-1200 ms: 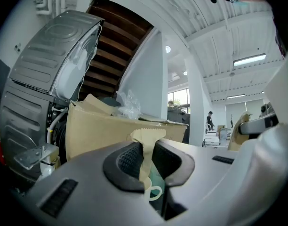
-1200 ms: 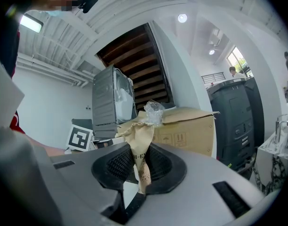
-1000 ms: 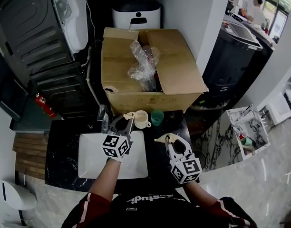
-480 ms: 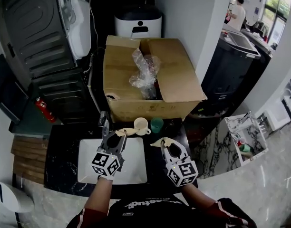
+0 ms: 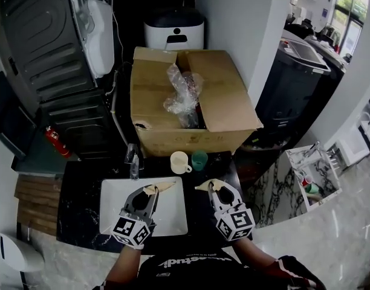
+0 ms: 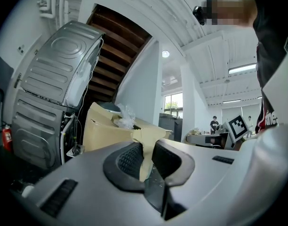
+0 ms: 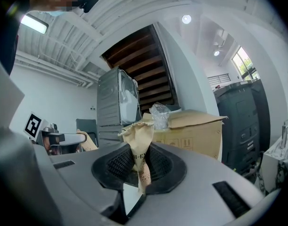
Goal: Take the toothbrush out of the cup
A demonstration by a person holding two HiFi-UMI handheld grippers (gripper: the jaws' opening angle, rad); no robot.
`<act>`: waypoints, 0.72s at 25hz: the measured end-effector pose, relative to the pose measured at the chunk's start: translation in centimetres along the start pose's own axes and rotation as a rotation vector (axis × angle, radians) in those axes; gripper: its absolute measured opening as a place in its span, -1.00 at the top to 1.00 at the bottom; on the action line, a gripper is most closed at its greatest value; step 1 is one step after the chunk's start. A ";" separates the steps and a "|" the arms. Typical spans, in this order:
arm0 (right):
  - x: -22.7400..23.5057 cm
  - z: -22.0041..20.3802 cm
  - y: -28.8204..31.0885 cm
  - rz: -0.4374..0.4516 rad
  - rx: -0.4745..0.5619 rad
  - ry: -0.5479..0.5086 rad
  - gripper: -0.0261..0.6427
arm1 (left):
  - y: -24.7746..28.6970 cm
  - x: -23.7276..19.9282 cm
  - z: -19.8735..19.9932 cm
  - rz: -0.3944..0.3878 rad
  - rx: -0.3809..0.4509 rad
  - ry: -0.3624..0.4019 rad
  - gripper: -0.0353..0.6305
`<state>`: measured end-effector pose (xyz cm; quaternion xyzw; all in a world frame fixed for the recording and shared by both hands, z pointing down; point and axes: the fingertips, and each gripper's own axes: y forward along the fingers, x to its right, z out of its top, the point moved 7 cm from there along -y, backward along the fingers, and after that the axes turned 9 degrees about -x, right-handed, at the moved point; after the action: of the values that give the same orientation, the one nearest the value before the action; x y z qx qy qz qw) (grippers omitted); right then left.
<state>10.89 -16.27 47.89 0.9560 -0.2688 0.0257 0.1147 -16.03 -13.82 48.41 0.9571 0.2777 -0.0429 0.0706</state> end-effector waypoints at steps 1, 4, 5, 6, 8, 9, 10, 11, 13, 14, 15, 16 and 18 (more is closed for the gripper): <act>0.1 -0.1 0.0 -0.002 -0.003 0.002 0.66 | 0.1 0.2 -0.1 -0.007 0.000 -0.004 0.74; 0.1 -0.2 -0.1 -0.005 -0.004 0.004 0.66 | 0.6 0.8 -0.2 -0.026 0.000 0.003 0.74; 0.1 -0.2 -0.1 -0.006 -0.002 0.004 0.66 | 0.8 0.9 -0.2 -0.030 -0.001 0.008 0.74; 0.1 -0.1 -0.1 -0.005 0.000 0.005 0.66 | 0.9 1.0 -0.2 -0.034 -0.003 0.012 0.74; 0.0 -0.1 0.0 -0.003 0.003 0.006 0.66 | 1.0 1.1 -0.3 -0.036 -0.007 0.016 0.74; -0.1 0.0 0.0 -0.003 0.004 0.006 0.66 | 1.0 1.0 -0.3 -0.036 -0.009 0.015 0.74; -0.2 0.0 -0.1 -0.002 0.005 0.007 0.66 | 1.0 1.0 -0.4 -0.035 -0.010 0.015 0.74; -0.2 0.0 -0.1 -0.003 0.005 0.007 0.66 | 1.0 1.0 -0.4 -0.033 -0.012 0.016 0.74; -0.1 -0.1 -0.3 -0.005 0.004 0.007 0.66 | 1.0 1.0 -0.4 -0.021 -0.022 0.026 0.74; 0.0 -0.1 -0.4 -0.007 0.003 0.006 0.66 | 1.0 0.9 -0.4 -0.014 -0.027 0.033 0.74; 0.1 -0.1 -0.4 -0.009 0.002 0.006 0.66 | 1.0 0.9 -0.4 -0.010 -0.029 0.037 0.74; 0.1 -0.1 -0.5 -0.011 0.001 0.005 0.66 | 1.0 0.9 -0.3 -0.011 -0.027 0.040 0.74; 0.2 0.0 -0.6 -0.015 0.000 0.001 0.66 | 1.1 1.0 -0.1 -0.014 -0.024 0.046 0.74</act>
<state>11.37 -15.89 47.84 0.9579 -0.2617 0.0255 0.1150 -14.58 -14.22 48.52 0.9549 0.2867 -0.0181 0.0751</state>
